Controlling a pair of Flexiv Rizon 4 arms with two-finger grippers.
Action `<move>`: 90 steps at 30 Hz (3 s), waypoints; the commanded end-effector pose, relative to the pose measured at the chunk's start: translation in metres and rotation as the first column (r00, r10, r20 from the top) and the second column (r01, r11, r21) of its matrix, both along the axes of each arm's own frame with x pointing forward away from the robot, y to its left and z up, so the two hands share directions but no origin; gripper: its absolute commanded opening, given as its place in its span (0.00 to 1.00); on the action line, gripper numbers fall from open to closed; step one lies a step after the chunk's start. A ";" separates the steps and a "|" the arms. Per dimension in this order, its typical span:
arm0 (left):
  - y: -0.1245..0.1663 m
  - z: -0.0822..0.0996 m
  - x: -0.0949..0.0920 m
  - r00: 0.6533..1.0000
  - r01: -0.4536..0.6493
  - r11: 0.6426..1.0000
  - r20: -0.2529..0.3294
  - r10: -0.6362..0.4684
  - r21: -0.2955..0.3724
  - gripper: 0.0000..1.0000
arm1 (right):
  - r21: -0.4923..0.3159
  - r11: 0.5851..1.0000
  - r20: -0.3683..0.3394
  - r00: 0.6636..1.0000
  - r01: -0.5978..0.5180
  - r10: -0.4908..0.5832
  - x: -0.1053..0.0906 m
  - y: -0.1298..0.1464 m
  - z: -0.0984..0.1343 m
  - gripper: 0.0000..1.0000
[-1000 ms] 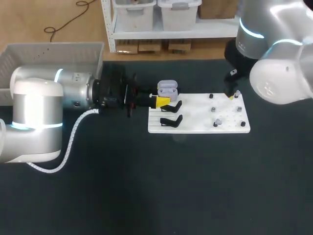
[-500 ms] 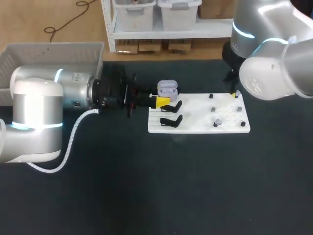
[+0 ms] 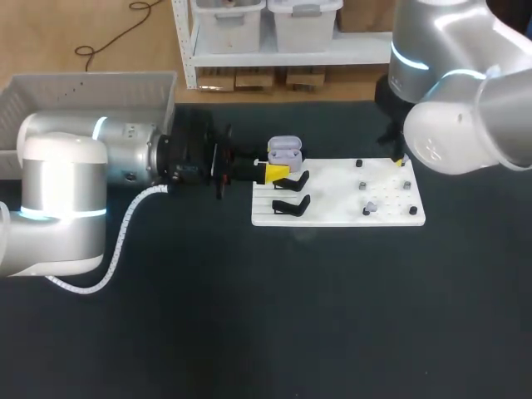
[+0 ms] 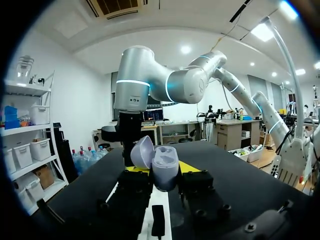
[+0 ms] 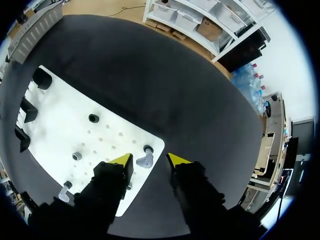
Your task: Pick up each earbud case from the left stands, insert the matching earbuds, close the lid, and place the case in the box.
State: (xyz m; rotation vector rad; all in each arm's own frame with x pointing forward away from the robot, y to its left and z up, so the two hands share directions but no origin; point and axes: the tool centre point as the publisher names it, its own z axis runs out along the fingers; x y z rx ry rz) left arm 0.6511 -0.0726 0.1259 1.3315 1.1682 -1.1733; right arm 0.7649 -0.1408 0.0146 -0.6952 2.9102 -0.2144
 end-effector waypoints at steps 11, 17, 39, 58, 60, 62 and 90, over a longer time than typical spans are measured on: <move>0.000 -0.001 -0.002 1.000 -0.005 1.000 0.003 0.005 -0.001 0.00 | -0.005 1.000 -0.007 1.000 -0.005 0.005 0.000 0.002 -0.003 0.16; 0.000 -0.001 -0.002 1.000 -0.005 1.000 0.003 0.005 -0.001 0.00 | -0.009 1.000 -0.012 1.000 -0.006 0.006 0.000 0.002 -0.004 0.00; 0.000 -0.001 -0.002 1.000 -0.005 1.000 0.003 0.005 -0.001 0.00 | -0.086 0.981 -0.143 0.972 0.176 -0.187 -0.051 0.029 0.092 0.00; 0.000 -0.001 -0.002 1.000 -0.005 1.000 0.003 0.005 -0.001 0.00 | -0.089 0.951 -0.122 0.944 0.296 -0.305 -0.079 0.067 0.118 0.00; 0.000 -0.001 -0.002 1.000 -0.005 1.000 0.003 0.005 -0.001 0.00 | -0.089 0.951 -0.122 0.944 0.296 -0.305 -0.079 0.067 0.118 0.00; 0.000 -0.001 -0.002 1.000 -0.005 1.000 0.003 0.005 -0.001 0.00 | -0.089 0.951 -0.122 0.944 0.296 -0.305 -0.079 0.067 0.118 0.00; 0.000 -0.001 -0.002 1.000 -0.005 1.000 0.003 0.005 -0.001 0.00 | -0.089 0.741 -0.010 0.743 0.665 -0.669 -0.134 0.131 0.196 0.00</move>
